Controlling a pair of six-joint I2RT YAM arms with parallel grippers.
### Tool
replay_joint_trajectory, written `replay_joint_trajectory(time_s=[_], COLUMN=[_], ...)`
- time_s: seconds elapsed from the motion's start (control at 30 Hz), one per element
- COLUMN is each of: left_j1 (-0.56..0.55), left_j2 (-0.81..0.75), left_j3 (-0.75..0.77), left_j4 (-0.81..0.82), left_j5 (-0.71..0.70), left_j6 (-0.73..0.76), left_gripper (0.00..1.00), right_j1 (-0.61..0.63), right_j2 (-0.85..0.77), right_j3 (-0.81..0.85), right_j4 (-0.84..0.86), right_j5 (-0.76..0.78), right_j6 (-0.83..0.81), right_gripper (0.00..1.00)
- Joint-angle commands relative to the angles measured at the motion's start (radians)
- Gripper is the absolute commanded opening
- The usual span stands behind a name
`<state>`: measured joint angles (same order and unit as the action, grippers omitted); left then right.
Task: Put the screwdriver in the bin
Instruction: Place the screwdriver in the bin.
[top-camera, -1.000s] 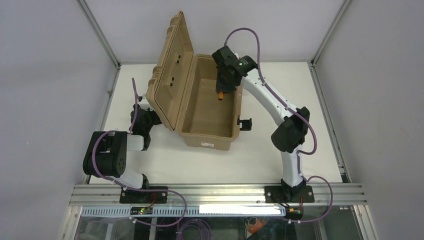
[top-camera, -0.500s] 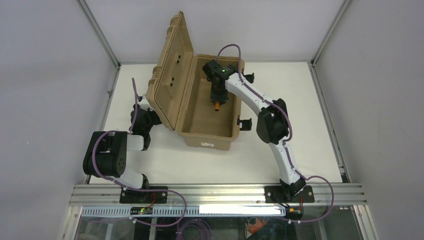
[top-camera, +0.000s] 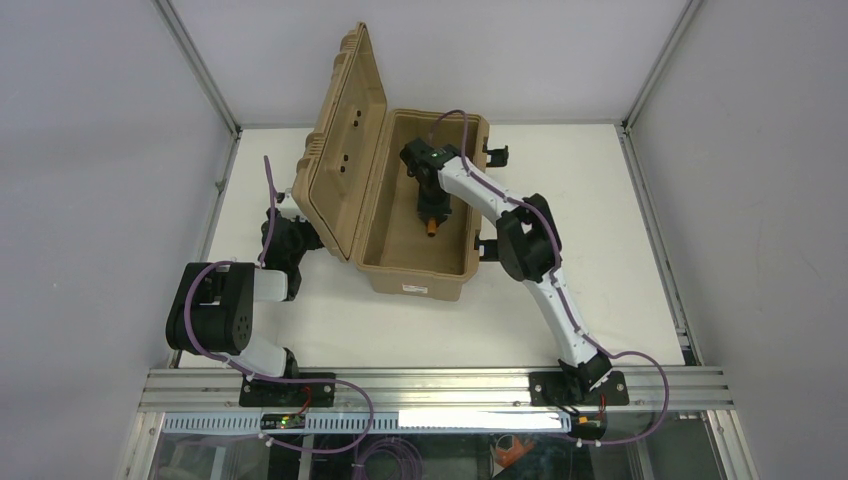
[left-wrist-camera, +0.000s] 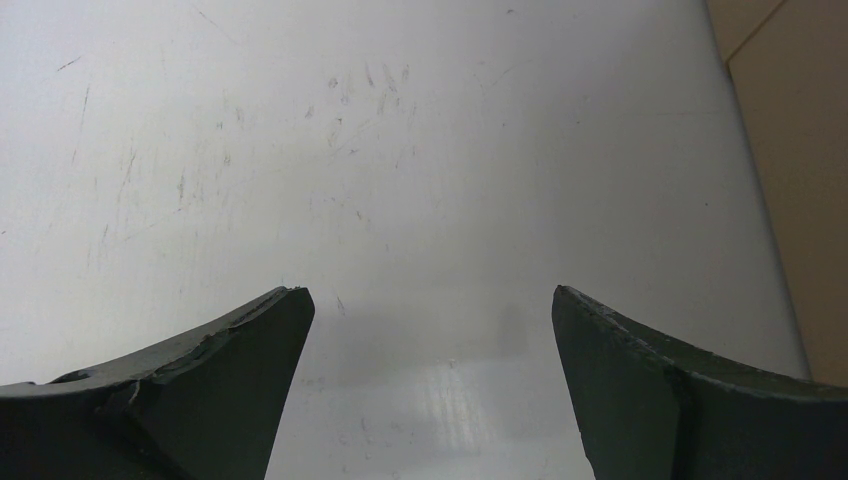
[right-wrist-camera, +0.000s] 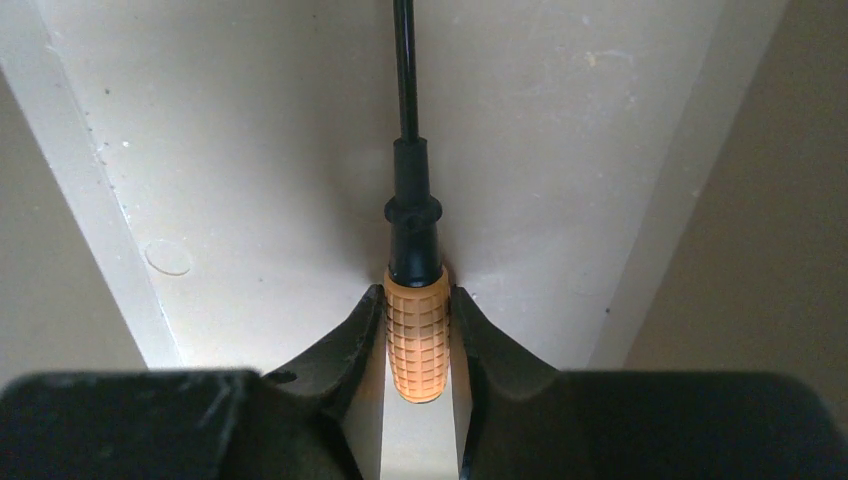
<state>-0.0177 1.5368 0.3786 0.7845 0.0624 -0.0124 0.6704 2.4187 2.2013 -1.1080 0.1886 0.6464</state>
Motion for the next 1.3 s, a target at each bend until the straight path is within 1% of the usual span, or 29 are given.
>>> replay_joint_trajectory(time_s=[0.0, 0.07, 0.1, 0.17, 0.3, 0.53, 0.73, 0.97, 1.1, 1.27], left_j1=[0.005, 0.005, 0.005, 0.005, 0.005, 0.006, 0.005, 0.006, 0.005, 0.005], left_j2=[-0.03, -0.03, -0.031, -0.03, -0.03, -0.03, -0.03, -0.031, -0.03, -0.03], left_j3=[-0.004, -0.004, -0.004, -0.004, -0.004, -0.004, -0.004, -0.004, -0.004, -0.004], left_j4=[0.038, 0.039, 0.038, 0.038, 0.038, 0.039, 0.039, 0.038, 0.038, 0.038], left_j5=[0.022, 0.022, 0.023, 0.022, 0.022, 0.022, 0.022, 0.022, 0.022, 0.022], left_j6=[-0.011, -0.011, -0.011, -0.011, -0.011, -0.011, -0.011, -0.011, -0.011, -0.011], left_gripper=[0.99, 0.99, 0.99, 0.99, 0.99, 0.99, 0.99, 0.99, 0.99, 0.99], right_j1=[0.004, 0.005, 0.003, 0.002, 0.0, -0.002, 0.0, 0.0, 0.003, 0.007], right_j2=[0.015, 0.024, 0.028, 0.036, 0.044, 0.023, -0.017, -0.083, -0.116, -0.159], right_j3=[0.049, 0.049, 0.05, 0.05, 0.049, 0.062, 0.114, 0.173, 0.2, 0.242], right_j4=[0.04, 0.04, 0.04, 0.04, 0.035, 0.027, 0.004, -0.014, -0.025, -0.045], right_j5=[-0.018, -0.025, -0.028, -0.035, -0.035, -0.033, -0.032, -0.037, -0.028, -0.03], right_j6=[0.023, 0.024, 0.025, 0.028, 0.031, 0.021, -0.004, -0.028, -0.041, -0.072], right_gripper=[0.0, 0.01, 0.03, 0.12, 0.35, 0.59, 0.72, 0.77, 0.82, 0.92])
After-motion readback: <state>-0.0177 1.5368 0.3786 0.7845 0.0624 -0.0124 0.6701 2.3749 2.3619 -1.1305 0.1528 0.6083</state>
